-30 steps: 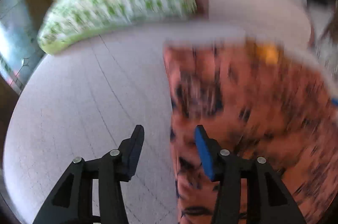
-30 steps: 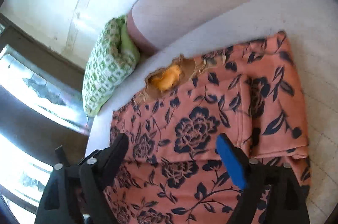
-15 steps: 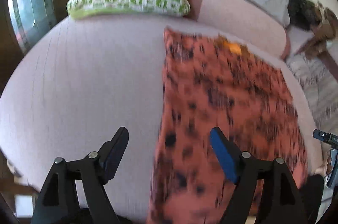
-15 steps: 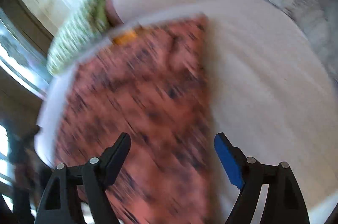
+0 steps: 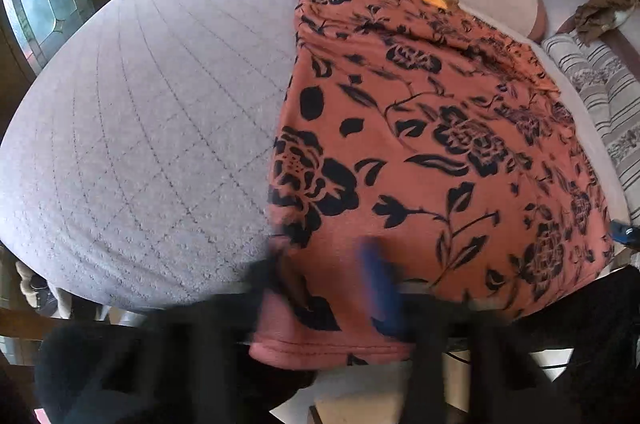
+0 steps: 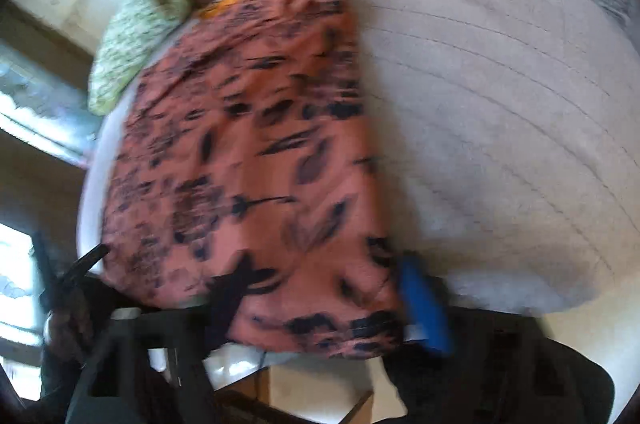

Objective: Fold small clothes

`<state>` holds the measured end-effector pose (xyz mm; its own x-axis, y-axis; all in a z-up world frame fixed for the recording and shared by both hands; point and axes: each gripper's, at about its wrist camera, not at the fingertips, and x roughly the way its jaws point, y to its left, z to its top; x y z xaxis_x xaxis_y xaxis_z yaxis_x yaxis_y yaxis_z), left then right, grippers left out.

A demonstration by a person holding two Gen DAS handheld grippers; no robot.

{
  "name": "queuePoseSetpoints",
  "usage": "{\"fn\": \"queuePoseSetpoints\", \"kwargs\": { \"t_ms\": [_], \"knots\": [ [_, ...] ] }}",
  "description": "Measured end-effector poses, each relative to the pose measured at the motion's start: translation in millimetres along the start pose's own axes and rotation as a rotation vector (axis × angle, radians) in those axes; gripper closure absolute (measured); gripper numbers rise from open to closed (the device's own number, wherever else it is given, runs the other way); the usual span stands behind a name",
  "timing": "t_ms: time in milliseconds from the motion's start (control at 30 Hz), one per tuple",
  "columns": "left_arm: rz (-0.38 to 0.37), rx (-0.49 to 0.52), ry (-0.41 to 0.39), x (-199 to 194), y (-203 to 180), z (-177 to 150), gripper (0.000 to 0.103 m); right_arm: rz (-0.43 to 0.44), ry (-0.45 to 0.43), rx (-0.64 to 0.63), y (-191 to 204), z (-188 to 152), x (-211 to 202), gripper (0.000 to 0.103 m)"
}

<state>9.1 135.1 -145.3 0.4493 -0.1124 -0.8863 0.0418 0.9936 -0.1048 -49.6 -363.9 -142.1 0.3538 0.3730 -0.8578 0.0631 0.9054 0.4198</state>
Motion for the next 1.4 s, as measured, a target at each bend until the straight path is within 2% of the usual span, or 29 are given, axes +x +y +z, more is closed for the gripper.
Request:
{"fn": "queuePoseSetpoints", "kwargs": {
  "t_ms": [33, 100, 133, 167, 200, 233, 300, 333, 367, 400, 433, 600, 667, 733, 800, 833, 867, 900, 933, 967, 1000, 1033, 1133, 1233, 1333, 1400],
  "knots": [
    [0.003, -0.010, -0.004, -1.4, 2.2, -0.6, 0.094, -0.022, 0.008, -0.012, 3.1, -1.4, 0.2, 0.061],
    [-0.013, -0.062, 0.016, 1.9, 10.1, -2.9, 0.092, -0.063, 0.020, 0.005, -0.8, -3.6, 3.8, 0.061],
    [-0.014, -0.075, 0.016, 1.8, 11.5, -3.9, 0.086, -0.087, 0.020, 0.034, -5.0, -4.9, 5.1, 0.062],
    [-0.014, -0.078, 0.017, 2.1, 11.6, -3.6, 0.070, -0.076, 0.010, 0.047, -6.1, -5.7, 3.7, 0.051],
    [-0.014, -0.066, 0.016, 1.3, 9.0, -4.6, 0.059, -0.058, 0.012, 0.046, -6.0, -7.5, 1.8, 0.040],
    [-0.007, -0.053, 0.012, 2.2, 5.0, -5.6, 0.040, -0.043, 0.023, 0.039, -3.7, -8.9, 3.7, 0.024],
    [0.026, -0.007, 0.021, 8.0, -3.6, -6.5, 0.037, -0.077, 0.044, 0.013, 3.5, -10.0, 13.3, 0.024],
    [0.040, 0.013, 0.023, 9.7, -7.2, -7.6, 0.048, -0.089, 0.044, 0.016, 5.7, -9.7, 16.9, 0.028],
    [0.030, 0.020, 0.018, 9.4, -10.1, -6.2, 0.079, -0.097, 0.043, 0.027, 8.1, -7.6, 15.2, 0.049],
    [0.000, 0.015, 0.019, 5.8, -11.2, -4.2, 0.096, -0.066, 0.040, 0.041, 8.0, -6.4, 10.2, 0.077],
    [-0.020, -0.002, 0.015, -0.2, -10.8, -1.9, 0.097, 0.009, 0.040, 0.078, 6.1, -5.0, 4.2, 0.097],
    [-0.063, -0.070, -0.068, -32.3, -6.3, 4.0, 0.097, 0.108, -0.083, 0.119, 15.2, -3.2, -34.8, 0.096],
    [-0.056, -0.099, 0.002, -12.7, -0.3, -0.2, 0.095, 0.043, -0.069, 0.126, 5.9, -4.1, -22.8, 0.089],
    [-0.026, -0.127, 0.059, 5.3, 5.9, -4.6, 0.093, 0.027, 0.034, 0.185, -3.8, -4.9, 6.0, 0.087],
    [-0.029, -0.120, 0.043, 2.6, 5.3, -4.9, 0.080, 0.022, 0.041, 0.190, -3.5, -6.2, 13.0, 0.074],
    [-0.032, -0.114, 0.047, 1.1, 3.8, -4.7, 0.052, 0.018, 0.035, 0.184, -1.7, -5.1, 14.6, 0.053],
    [-0.025, -0.108, 0.048, 1.3, 1.9, -4.0, 0.032, 0.015, 0.030, 0.186, -1.0, -4.5, 14.5, 0.021],
    [-0.001, -0.095, 0.045, 2.9, -1.7, -3.7, 0.033, 0.019, 0.016, 0.191, -3.5, -6.3, 11.6, 0.017],
    [0.009, -0.068, 0.053, 6.9, -5.9, -3.4, 0.046, 0.021, 0.008, 0.192, -1.7, -4.0, 11.2, 0.019],
    [0.017, -0.044, 0.053, 6.9, -9.1, -3.1, 0.082, 0.031, 0.023, 0.193, -1.2, -1.6, 15.5, 0.035],
    [-0.013, -0.047, 0.049, 3.2, -11.0, -2.1, 0.097, 0.052, 0.025, 0.199, -4.3, -0.7, 13.2, 0.054],
    [-0.060, -0.062, 0.053, -0.4, -10.0, 1.6, 0.097, 0.095, 0.050, 0.210, -5.7, 1.2, 14.5, 0.096],
    [-0.111, -0.085, 0.057, -9.4, -5.6, 9.2, 0.097, 0.149, 0.063, 0.202, -6.9, 3.7, 1.2, 0.095],
    [-0.189, -0.125, 0.043, -23.4, -1.0, 22.2, 0.097, 0.285, 0.008, 0.206, 1.4, 17.1, -21.6, 0.095],
    [-0.254, -0.128, -0.023, -46.2, -1.9, 62.2, 0.097, 0.382, -0.051, 0.194, 10.8, 48.7, -35.6, 0.095],
    [-0.288, -0.130, -0.081, -56.2, -2.1, 103.7, 0.097, 0.436, -0.096, 0.184, 18.8, 86.7, -43.8, 0.095]
  ]
}}
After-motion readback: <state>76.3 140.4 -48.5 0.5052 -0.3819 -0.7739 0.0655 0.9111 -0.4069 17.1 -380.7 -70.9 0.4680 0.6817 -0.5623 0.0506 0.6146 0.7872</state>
